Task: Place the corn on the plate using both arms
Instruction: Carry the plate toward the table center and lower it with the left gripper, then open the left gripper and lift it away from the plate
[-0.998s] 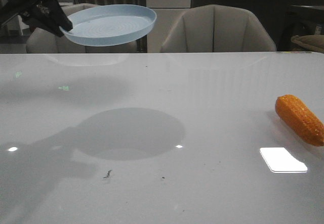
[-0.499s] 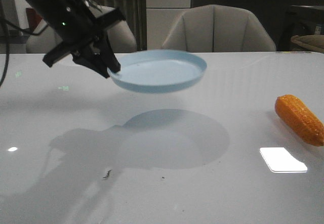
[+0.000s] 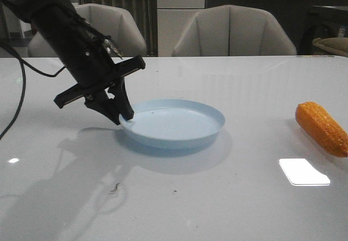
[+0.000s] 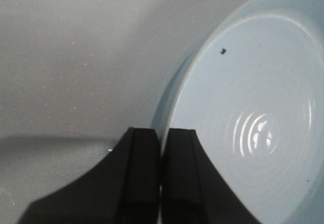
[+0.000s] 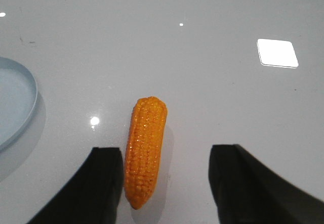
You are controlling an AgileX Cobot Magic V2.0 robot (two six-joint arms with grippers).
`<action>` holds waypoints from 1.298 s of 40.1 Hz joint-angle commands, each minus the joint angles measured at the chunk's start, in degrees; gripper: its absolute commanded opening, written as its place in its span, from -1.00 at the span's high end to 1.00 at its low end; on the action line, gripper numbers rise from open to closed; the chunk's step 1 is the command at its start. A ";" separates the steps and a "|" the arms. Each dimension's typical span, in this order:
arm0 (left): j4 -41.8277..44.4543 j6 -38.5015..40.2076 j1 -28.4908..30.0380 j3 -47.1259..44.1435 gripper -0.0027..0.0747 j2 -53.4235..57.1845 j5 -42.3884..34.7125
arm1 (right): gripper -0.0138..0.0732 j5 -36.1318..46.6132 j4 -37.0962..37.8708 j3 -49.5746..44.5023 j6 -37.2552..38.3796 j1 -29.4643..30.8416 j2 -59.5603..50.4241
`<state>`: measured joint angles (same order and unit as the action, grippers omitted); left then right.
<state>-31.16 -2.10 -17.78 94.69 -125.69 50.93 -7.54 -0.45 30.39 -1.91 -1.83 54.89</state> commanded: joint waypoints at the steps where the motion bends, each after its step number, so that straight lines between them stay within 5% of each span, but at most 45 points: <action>1: -1.32 0.33 -0.30 2.01 0.53 3.07 0.28 | -0.44 4.04 0.05 2.08 -0.09 0.22 -0.52; 10: -1.29 0.33 -0.17 4.17 0.02 2.93 0.34 | -0.44 3.28 0.05 2.08 -0.09 0.22 -0.52; 20: 1.01 -1.59 0.20 16.52 0.02 4.96 3.64 | -0.44 2.84 -0.29 3.02 -0.09 0.22 -0.52; 30: 16.95 -3.00 0.06 26.18 0.02 9.92 0.49 | -0.44 -3.58 -1.78 10.33 -0.09 0.22 0.29; 42: 28.71 -2.08 0.06 22.63 0.02 18.02 1.85 | -0.44 -17.03 -3.43 25.07 -0.04 0.22 14.29; 52: 33.02 -2.08 0.06 12.17 0.02 28.49 -10.56 | -0.44 -23.50 -4.01 36.87 -0.04 0.22 30.62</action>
<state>-0.42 -4.74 -17.78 108.93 -104.41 48.75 -32.01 -4.16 62.27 -1.91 -1.83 83.02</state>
